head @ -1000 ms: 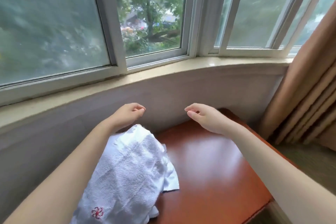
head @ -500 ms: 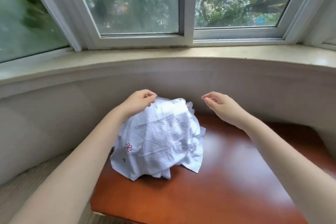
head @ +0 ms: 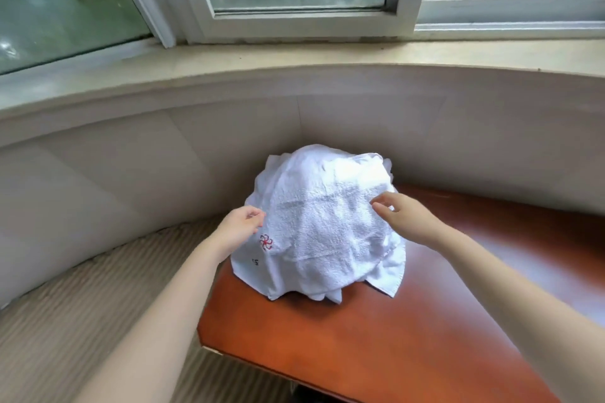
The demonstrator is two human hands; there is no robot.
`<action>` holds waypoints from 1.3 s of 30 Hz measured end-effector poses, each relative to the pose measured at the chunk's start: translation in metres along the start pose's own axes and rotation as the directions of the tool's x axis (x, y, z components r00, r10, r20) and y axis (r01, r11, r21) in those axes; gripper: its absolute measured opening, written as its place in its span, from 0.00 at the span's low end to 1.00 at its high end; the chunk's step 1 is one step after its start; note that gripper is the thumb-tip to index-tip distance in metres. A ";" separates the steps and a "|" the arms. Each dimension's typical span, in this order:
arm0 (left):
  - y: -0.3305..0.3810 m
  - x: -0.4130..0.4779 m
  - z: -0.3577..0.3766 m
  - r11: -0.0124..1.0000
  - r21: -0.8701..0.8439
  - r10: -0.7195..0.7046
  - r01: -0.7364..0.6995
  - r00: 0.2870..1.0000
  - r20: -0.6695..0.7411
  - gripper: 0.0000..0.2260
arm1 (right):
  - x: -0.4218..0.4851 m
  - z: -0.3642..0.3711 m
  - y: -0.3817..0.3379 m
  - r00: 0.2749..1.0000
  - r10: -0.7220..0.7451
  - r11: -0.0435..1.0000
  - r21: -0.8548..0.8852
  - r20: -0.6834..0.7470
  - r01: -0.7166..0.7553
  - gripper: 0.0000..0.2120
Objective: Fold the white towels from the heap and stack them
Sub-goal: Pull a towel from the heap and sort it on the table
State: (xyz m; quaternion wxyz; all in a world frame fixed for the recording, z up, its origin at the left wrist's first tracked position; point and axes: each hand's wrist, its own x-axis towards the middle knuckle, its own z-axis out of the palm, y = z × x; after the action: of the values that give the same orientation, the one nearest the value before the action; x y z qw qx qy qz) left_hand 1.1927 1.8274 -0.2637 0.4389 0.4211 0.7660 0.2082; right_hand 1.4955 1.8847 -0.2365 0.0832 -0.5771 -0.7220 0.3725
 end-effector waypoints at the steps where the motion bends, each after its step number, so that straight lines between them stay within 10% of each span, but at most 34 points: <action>1: -0.004 0.012 0.001 1.000 0.006 0.000 0.000 1.000 0.020 0.07 | 0.008 0.005 0.000 1.000 0.022 1.000 -0.002 -0.005 -0.022 0.13; 12: -0.047 0.117 0.032 0.997 0.083 -0.008 0.000 0.995 0.101 0.12 | 0.102 0.078 0.008 0.992 0.104 0.972 -0.201 -0.075 -0.117 0.16; 24: -0.123 0.163 0.090 0.999 0.017 0.047 -0.045 0.994 -0.097 0.15 | 0.180 0.107 0.077 0.935 -0.206 0.799 -0.601 -0.288 -0.009 0.26; 30: -0.110 0.211 0.099 0.970 0.008 0.226 -0.244 0.882 -0.413 0.20 | 0.210 0.104 0.108 0.765 0.008 0.969 -0.186 -0.644 -0.166 0.31; 35: -0.132 0.230 0.108 0.982 -0.151 0.085 -0.117 0.976 -0.202 0.42 | 0.201 0.129 0.145 0.909 0.260 0.913 0.390 -0.325 -0.122 0.38; 39: -0.142 0.231 0.116 0.952 -0.302 0.027 -0.057 0.994 -0.102 0.52 | 0.202 0.141 0.150 0.909 0.253 0.868 0.493 -0.331 -0.062 0.39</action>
State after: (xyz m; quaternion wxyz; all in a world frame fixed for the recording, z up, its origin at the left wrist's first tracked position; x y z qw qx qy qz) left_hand 1.1660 1.9333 -0.5373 0.4564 0.3539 0.7360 0.3532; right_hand 1.4692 2.0117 -0.4937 0.3300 -0.6591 -0.5281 0.4217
